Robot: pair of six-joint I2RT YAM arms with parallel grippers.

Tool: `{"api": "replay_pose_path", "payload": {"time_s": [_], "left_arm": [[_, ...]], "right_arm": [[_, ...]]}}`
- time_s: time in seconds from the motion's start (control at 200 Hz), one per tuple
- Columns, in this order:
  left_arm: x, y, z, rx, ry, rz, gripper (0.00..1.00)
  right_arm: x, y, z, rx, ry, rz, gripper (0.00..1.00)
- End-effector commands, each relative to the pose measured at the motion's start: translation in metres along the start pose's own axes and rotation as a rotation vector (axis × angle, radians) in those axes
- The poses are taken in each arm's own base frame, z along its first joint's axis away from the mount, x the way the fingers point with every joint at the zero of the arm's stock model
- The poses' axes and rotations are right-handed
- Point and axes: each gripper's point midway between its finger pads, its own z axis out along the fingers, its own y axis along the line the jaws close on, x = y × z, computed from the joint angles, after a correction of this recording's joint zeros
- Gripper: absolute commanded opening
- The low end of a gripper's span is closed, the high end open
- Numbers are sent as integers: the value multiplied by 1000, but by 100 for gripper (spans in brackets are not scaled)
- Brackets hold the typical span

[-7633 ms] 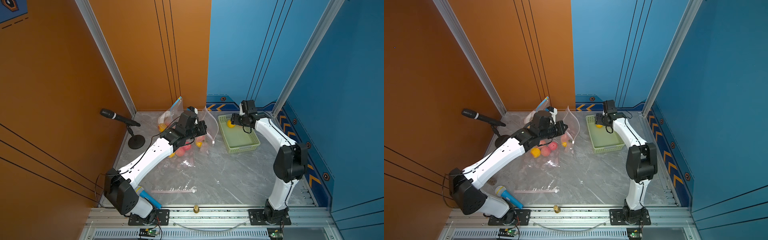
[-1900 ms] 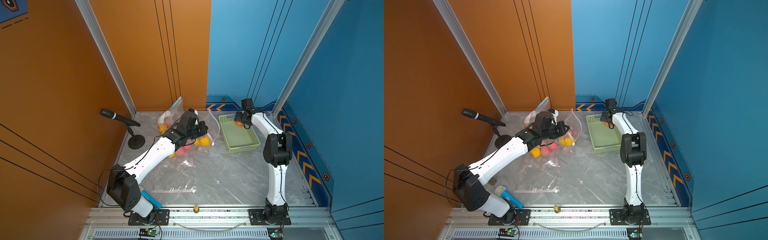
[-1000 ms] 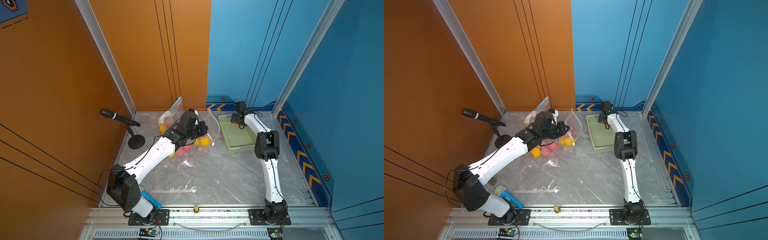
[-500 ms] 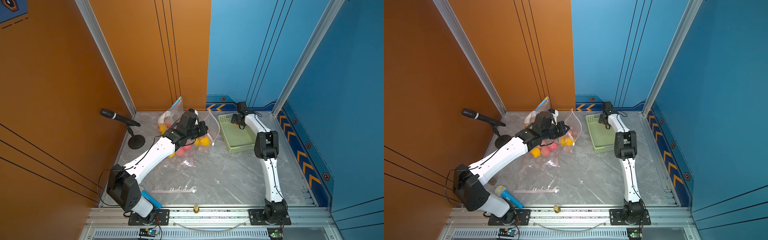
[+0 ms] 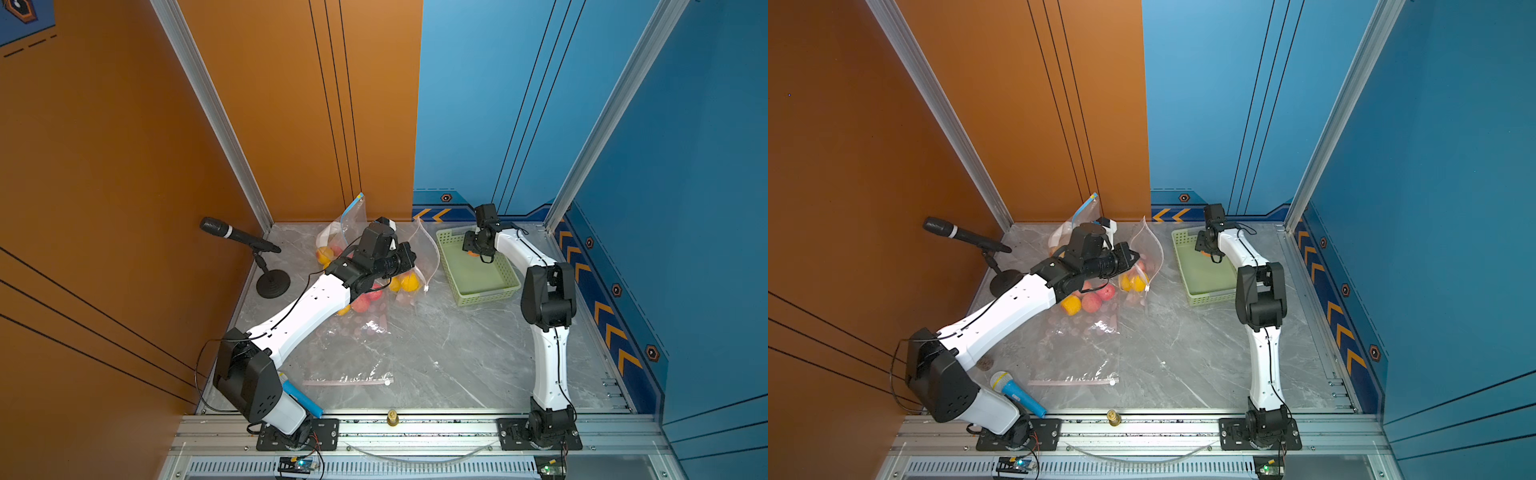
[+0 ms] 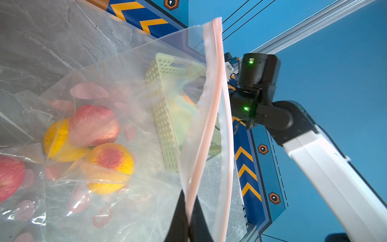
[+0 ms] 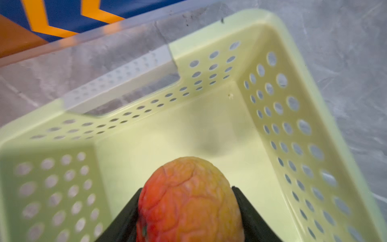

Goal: Place the peach in a zip-top bag and seal the zipper
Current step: Pick up the peach from the basket, then place the peach in the zipper food storage bag.

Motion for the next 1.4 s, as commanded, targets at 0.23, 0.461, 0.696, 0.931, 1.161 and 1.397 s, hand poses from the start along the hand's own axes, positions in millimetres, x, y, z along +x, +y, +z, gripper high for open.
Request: {"api": "replay_pose_path", "payload": {"time_s": [0.23, 0.461, 0.696, 0.931, 1.161, 1.397], "left_arm": [[8, 7, 2, -10, 28, 9, 0], [8, 9, 5, -11, 30, 6, 0], [8, 5, 3, 3, 30, 8, 0], [8, 3, 2, 13, 27, 10, 0], [6, 0, 2, 28, 21, 7, 0], [5, -5, -3, 43, 16, 7, 0]], "right_arm": [[4, 53, -157, -222, -201, -90, 43], [30, 105, -246, -374, -278, -227, 45], [49, 149, -275, -474, -285, -302, 47], [60, 179, -263, -495, -243, -347, 46], [66, 196, -255, -505, -221, -353, 47], [66, 190, -235, -441, -203, -345, 57]]}}
